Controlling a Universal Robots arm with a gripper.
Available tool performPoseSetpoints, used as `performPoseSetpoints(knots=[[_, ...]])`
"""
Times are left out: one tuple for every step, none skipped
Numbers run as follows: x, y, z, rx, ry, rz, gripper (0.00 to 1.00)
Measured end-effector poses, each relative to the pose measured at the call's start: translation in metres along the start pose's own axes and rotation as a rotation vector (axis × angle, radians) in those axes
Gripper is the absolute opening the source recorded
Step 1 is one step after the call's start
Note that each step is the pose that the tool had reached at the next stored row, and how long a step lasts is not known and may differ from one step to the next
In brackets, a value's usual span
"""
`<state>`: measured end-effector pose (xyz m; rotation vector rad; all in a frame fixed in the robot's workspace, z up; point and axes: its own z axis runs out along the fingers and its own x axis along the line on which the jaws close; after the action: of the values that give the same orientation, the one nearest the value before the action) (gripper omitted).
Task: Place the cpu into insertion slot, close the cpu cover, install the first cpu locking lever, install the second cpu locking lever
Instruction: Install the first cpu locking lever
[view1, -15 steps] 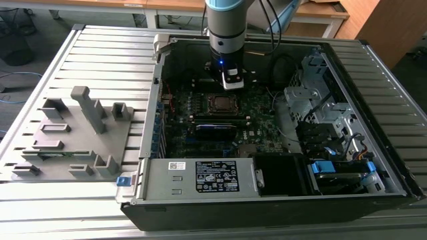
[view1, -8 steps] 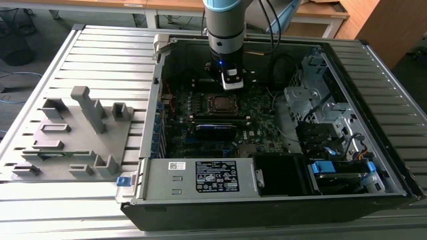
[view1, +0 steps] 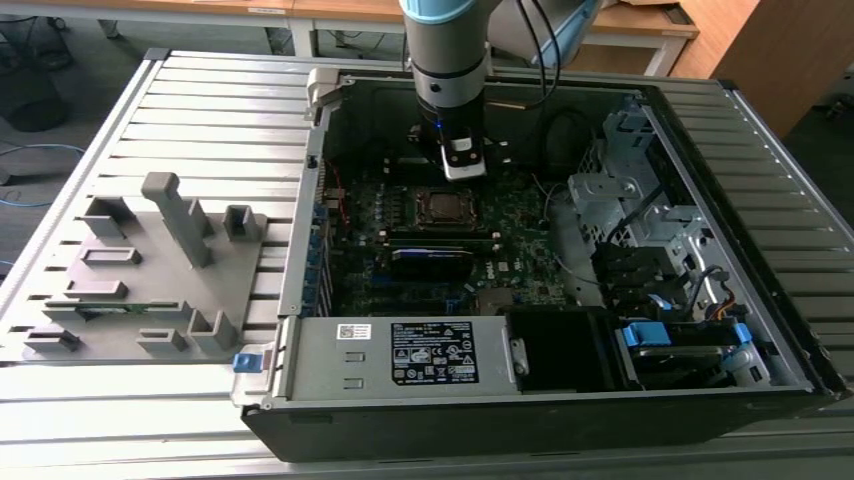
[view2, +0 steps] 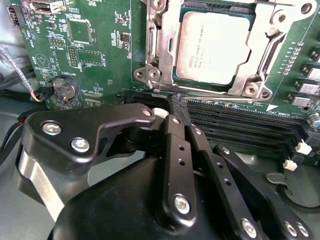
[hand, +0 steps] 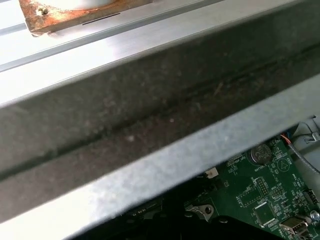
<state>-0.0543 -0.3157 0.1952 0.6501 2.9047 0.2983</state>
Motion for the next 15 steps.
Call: performPoseSetpoints(knots=[[0.0001, 0.0000, 0.0000, -0.0002, -0.0003, 0.000, 0.11], [0.0001, 0.0000, 0.0000, -0.0003, -0.0003, 0.000, 0.11], [0.0001, -0.0001, 0.0000, -0.0002, -0.0004, 0.000, 0.11], [0.0001, -0.0001, 0.0000, -0.0003, -0.0004, 0.000, 0.11], [0.0002, -0.0002, 0.0001, -0.0004, -0.0007, 0.000, 0.11], [0.0002, -0.0003, 0.0003, -0.0010, -0.0020, 0.000, 0.11], [0.0002, -0.0005, 0.0005, -0.0018, -0.0037, -0.001, 0.11], [0.0003, -0.0006, 0.0008, -0.0028, -0.0053, -0.001, 0.11], [0.0004, -0.0007, 0.0009, -0.0035, -0.0064, -0.001, 0.11], [0.0004, -0.0007, 0.0010, -0.0037, -0.0070, -0.001, 0.11], [0.0004, -0.0007, 0.0011, -0.0041, -0.0077, -0.001, 0.11], [0.0004, -0.0008, 0.0011, -0.0043, -0.0083, -0.001, 0.11], [0.0005, -0.0008, 0.0011, -0.0047, -0.0088, -0.002, 0.11], [0.0005, -0.0008, 0.0011, -0.0052, -0.0100, -0.002, 0.11], [0.0005, -0.0008, 0.0011, -0.0060, -0.0116, -0.002, 0.11]])
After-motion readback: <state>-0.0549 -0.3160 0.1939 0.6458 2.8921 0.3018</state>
